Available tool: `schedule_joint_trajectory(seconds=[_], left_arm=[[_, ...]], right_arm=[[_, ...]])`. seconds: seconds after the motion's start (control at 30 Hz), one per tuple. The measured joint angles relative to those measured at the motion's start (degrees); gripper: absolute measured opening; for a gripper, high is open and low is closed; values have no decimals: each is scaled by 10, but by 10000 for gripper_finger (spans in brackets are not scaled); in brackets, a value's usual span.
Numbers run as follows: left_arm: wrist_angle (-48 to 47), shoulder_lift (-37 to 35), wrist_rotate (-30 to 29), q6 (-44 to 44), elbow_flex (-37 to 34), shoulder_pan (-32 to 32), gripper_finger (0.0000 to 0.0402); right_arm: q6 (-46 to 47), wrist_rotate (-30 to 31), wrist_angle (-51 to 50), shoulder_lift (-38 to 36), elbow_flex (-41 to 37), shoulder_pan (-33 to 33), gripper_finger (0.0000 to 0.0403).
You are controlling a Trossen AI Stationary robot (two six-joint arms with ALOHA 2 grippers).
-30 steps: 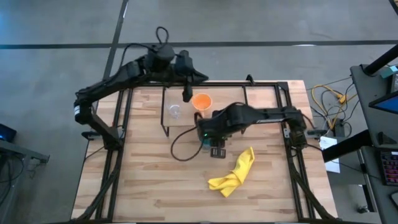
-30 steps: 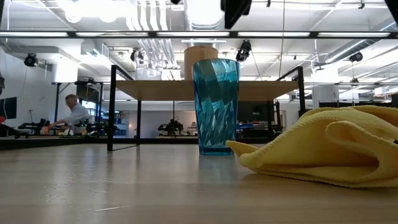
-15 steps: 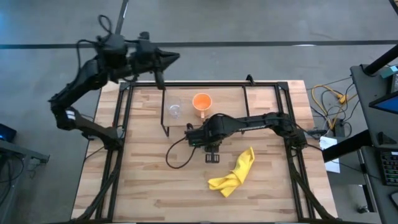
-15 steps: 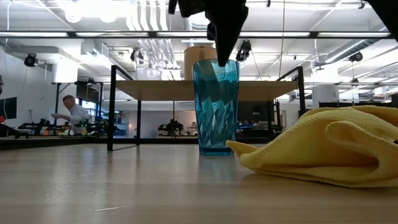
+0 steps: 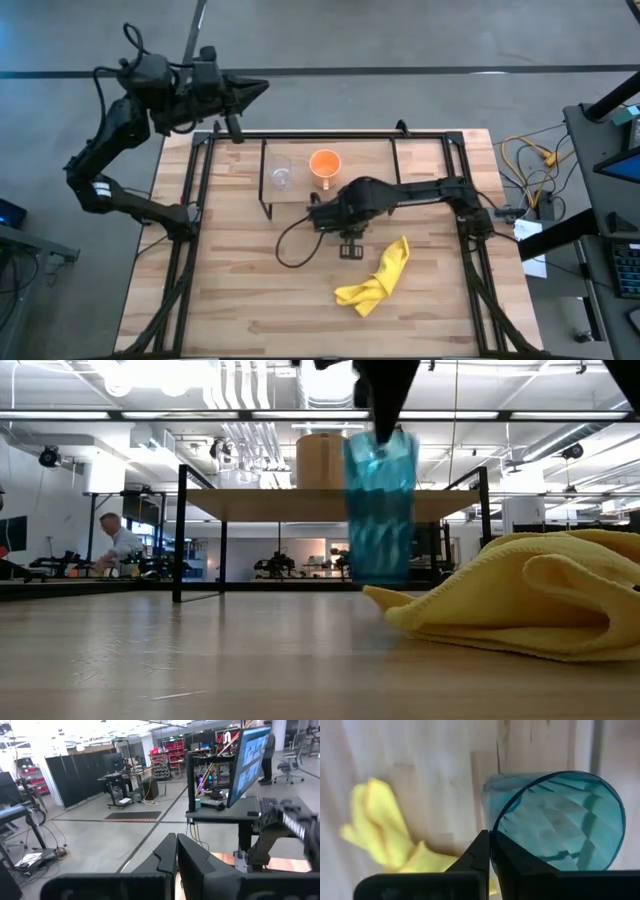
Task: Stack small to large cups/mugs on shelf
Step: Put the blue glass on the shelf
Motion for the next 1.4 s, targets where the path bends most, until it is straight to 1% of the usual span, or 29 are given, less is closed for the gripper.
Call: schedule_joint_trajectory(seconds=[0.13, 0.27, 0.43, 0.5, 0.57, 0.73, 0.87, 0.97, 1.2, 1.4], left_arm=[[-1, 5, -9, 2, 0, 0, 0], [-4, 12, -18, 2, -1, 0, 0], [-12, 18, -26, 3, -6, 0, 0], [-17, 21, -29, 3, -7, 2, 0], [-17, 22, -39, 3, -7, 2, 0], [-16, 27, -51, 3, -7, 3, 0], [-18, 33, -55, -2, -7, 3, 0], [-19, 39, -55, -3, -7, 3, 0], [-31, 52, -55, -3, -7, 3, 0], [-36, 57, -55, -3, -7, 3, 0]], right_arm=[[34, -30, 10, -59, 0, 9, 9], [106, -32, 3, -125, 1, 14, 9], [157, -27, 4, -195, 1, 26, 9], [168, -17, 4, -217, 1, 29, 9], [172, 18, 4, -235, 1, 32, 9], [140, 97, 4, -264, 1, 25, 9], [103, 111, 5, -271, -3, -3, 9], [73, 105, 5, -270, -16, -28, 9], [17, 44, 4, -288, -69, -93, 9], [-11, 31, 4, -325, -78, -140, 9]])
